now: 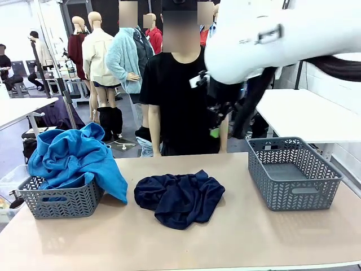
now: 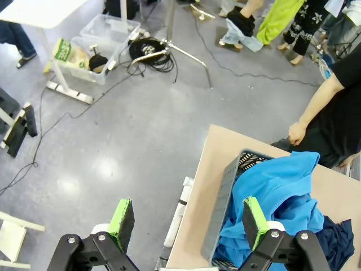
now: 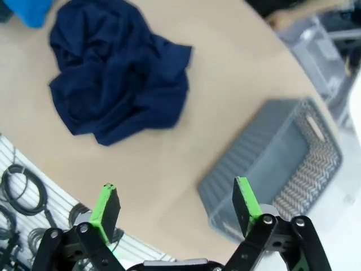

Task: Sort the tops and bottoms.
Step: Lift clothes from the center of the table with your right hand.

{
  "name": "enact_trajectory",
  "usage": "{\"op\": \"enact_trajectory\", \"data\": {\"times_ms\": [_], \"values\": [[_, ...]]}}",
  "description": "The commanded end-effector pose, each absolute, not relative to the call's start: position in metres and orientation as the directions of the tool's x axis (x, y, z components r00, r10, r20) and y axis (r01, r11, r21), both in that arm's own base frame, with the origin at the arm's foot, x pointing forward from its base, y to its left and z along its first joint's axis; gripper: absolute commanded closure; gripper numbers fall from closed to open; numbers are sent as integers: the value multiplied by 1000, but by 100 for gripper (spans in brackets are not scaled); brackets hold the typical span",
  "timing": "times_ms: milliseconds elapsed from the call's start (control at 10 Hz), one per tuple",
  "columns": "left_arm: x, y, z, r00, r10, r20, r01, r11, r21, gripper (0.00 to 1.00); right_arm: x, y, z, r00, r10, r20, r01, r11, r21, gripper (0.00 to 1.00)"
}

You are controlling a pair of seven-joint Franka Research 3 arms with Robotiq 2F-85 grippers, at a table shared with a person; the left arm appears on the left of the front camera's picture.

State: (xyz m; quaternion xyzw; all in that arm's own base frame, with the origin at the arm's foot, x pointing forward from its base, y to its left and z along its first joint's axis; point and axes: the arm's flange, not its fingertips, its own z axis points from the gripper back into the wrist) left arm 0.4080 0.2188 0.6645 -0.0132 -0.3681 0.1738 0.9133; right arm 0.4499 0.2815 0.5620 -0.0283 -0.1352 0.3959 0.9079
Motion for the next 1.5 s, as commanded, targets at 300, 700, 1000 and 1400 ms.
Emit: {"op": "enact_trajectory", "data": {"times_ms": [300, 700, 1000, 1400], "values": [[408, 220, 665, 668, 325, 670, -309, 940, -148, 0, 545, 360, 475, 503, 861, 77, -857, 486, 168, 0], [408, 220, 665, 668, 325, 670, -309, 940, -148, 0, 546, 390, 393, 470, 882, 40, -870, 455, 187, 0], [408, 220, 665, 668, 325, 670, -309, 940, -148, 0, 542, 406, 365, 525, 849, -56, -846, 528, 72, 0], [408, 220, 665, 668, 325, 670, -309, 940, -148, 0, 551, 414, 357, 532, 843, -80, -841, 537, 65, 0]]}}
